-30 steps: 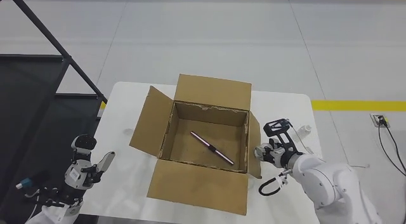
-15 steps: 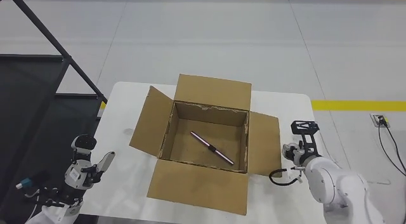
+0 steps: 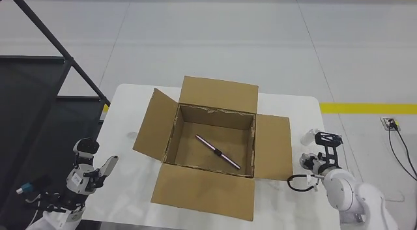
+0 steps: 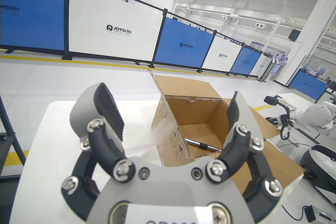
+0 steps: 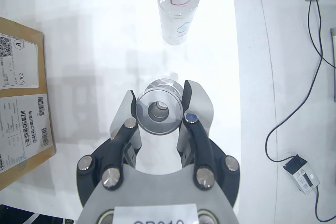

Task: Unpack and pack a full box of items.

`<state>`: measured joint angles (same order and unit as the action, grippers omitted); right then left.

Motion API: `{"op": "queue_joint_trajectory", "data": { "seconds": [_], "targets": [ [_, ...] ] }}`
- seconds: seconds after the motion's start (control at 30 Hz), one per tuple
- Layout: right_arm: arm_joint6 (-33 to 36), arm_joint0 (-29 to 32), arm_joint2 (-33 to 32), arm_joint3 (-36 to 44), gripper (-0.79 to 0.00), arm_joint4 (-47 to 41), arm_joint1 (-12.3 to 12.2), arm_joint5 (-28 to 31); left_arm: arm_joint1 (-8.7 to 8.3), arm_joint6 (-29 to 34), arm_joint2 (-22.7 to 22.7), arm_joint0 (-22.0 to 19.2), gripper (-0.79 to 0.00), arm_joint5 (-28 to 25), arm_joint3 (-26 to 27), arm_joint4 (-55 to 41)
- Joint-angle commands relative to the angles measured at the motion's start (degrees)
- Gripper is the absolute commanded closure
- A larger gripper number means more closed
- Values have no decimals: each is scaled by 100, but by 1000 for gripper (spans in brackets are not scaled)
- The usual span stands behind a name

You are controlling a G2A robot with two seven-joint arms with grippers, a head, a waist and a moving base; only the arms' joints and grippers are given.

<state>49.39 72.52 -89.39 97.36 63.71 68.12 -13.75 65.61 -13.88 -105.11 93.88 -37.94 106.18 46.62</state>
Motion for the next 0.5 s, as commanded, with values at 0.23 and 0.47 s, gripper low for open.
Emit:
{"op": "queue_joint_trajectory", "data": {
  "seconds": [0.23,0.47],
  "targets": [
    [-186,-63,-129,-437,-191,-254,-6,160,0,0,0,0,-785,0,0,0],
    [-206,-36,-162,-450,-437,-342,-12,217,0,0,0,0,-785,0,0,0]
  ]
}}
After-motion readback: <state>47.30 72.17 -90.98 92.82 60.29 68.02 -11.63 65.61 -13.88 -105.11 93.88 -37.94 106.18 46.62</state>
